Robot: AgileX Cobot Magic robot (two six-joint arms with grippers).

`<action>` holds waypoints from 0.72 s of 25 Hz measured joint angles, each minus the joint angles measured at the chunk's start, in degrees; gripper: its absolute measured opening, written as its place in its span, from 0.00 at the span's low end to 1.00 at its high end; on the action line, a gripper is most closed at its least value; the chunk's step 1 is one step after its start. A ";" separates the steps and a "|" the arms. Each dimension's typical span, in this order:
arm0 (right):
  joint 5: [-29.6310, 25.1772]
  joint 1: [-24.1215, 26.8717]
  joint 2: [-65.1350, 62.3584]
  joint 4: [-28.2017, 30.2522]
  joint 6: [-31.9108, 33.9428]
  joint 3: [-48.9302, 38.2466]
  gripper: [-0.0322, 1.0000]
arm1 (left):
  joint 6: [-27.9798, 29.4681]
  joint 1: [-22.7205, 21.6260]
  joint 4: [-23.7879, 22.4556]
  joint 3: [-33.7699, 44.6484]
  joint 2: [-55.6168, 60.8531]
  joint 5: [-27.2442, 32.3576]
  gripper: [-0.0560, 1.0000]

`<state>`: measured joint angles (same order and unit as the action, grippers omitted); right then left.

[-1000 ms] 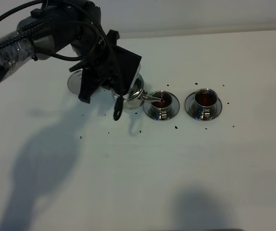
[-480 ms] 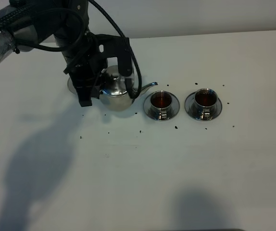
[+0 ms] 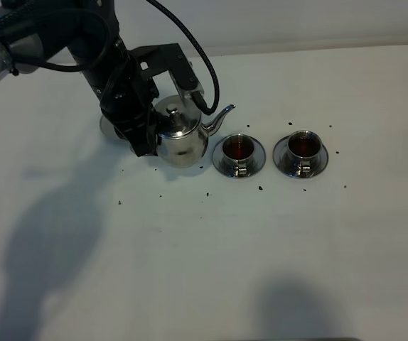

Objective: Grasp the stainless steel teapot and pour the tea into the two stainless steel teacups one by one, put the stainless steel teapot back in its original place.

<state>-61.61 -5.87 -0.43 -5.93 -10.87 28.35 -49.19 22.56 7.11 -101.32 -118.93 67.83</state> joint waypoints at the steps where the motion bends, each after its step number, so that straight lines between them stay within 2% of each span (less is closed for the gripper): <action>1: 0.00 0.00 0.00 0.00 0.00 0.00 0.50 | 0.00 0.00 0.00 0.00 -0.43 0.00 0.26; 9: 0.00 0.00 0.00 0.00 0.06 0.00 0.50 | -0.14 -0.41 -0.38 0.00 -3.29 -0.31 0.26; 18: 0.00 0.00 0.00 0.00 0.01 0.00 0.50 | -1.10 -0.59 -0.45 1.68 -4.05 -6.52 0.26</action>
<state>-61.61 -5.87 -0.43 -5.93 -10.86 28.35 -50.29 21.97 6.66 -99.63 -122.98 61.31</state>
